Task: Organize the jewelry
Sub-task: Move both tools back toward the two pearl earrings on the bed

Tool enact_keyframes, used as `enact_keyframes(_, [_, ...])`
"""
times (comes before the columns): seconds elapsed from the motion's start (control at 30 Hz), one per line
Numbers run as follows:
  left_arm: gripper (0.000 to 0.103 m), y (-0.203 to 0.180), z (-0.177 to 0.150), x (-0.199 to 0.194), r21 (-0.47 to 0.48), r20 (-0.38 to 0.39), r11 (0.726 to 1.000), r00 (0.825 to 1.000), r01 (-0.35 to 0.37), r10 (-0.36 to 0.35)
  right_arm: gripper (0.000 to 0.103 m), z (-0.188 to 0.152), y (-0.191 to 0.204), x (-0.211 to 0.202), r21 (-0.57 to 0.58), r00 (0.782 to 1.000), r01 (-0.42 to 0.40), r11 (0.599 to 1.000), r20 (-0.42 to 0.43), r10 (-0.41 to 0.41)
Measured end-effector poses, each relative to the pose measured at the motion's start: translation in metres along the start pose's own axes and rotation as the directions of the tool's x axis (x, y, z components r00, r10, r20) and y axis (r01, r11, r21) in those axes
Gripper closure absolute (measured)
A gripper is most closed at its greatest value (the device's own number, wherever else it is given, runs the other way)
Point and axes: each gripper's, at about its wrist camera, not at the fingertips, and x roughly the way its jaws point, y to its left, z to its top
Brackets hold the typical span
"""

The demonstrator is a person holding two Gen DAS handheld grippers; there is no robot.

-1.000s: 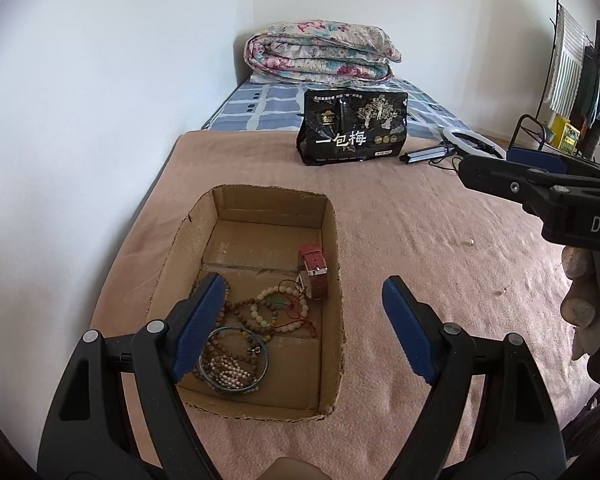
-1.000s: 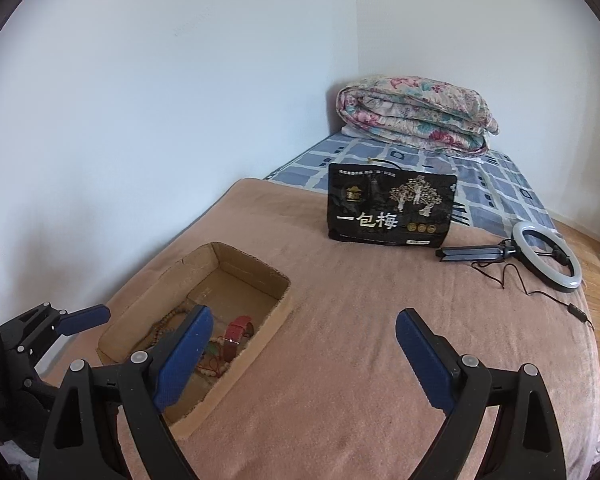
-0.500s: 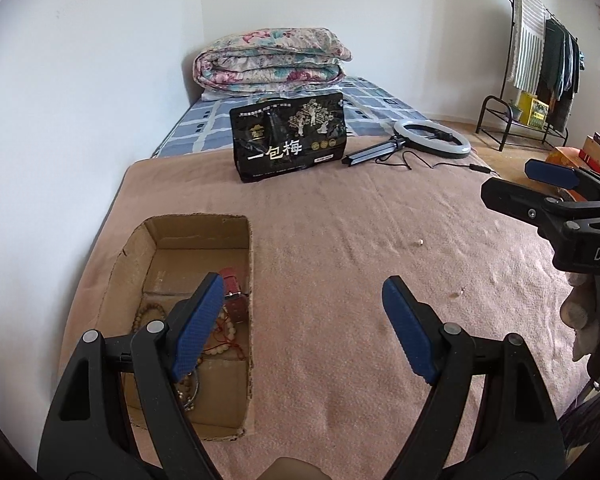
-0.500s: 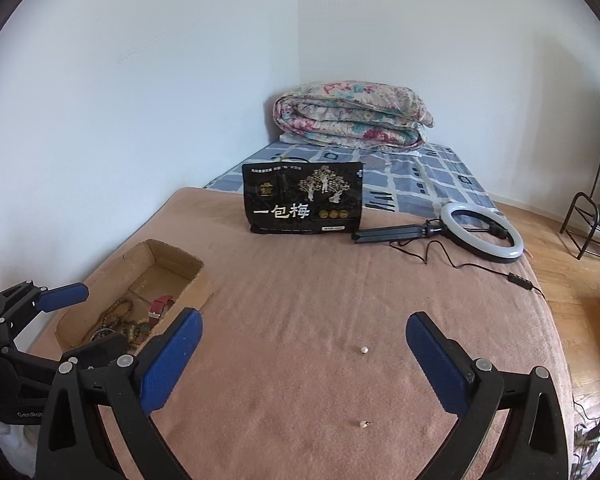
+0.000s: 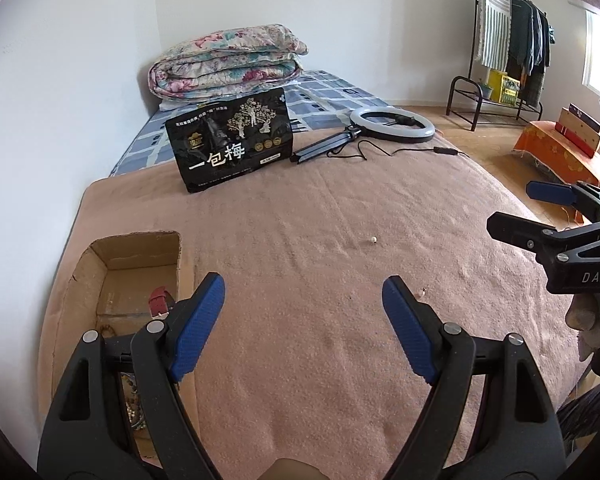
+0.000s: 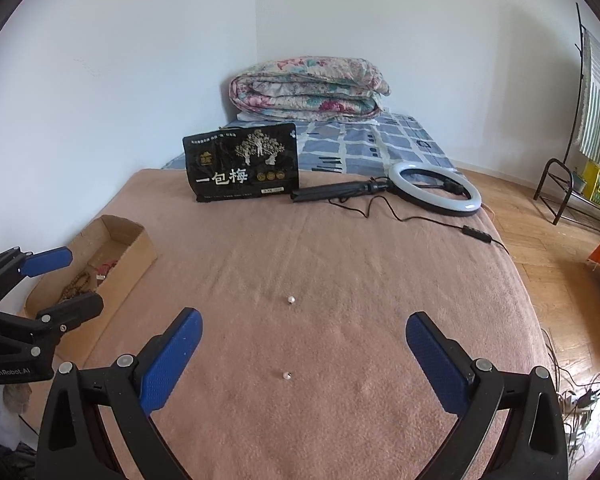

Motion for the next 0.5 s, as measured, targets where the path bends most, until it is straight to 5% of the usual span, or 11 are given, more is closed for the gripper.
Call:
enact_keyframes(0.4, [0.020, -0.016, -0.009, 0.038, -0.030, -0.096, 0.996, 0.992, 0.081, -0.084, 0.008, -0.035, -0.025, 0.022, 0.009, 0.998, -0.029, 1.000, -0.064, 0.029])
enact_keyframes(0.5, [0.020, -0.021, -0.008, 0.050, -0.019, -0.092, 0.997, 0.992, 0.079, -0.081, 0.021, -0.043, -0.023, 0.034, -0.005, 0.994, -0.059, 0.998, -0.095, 0.058])
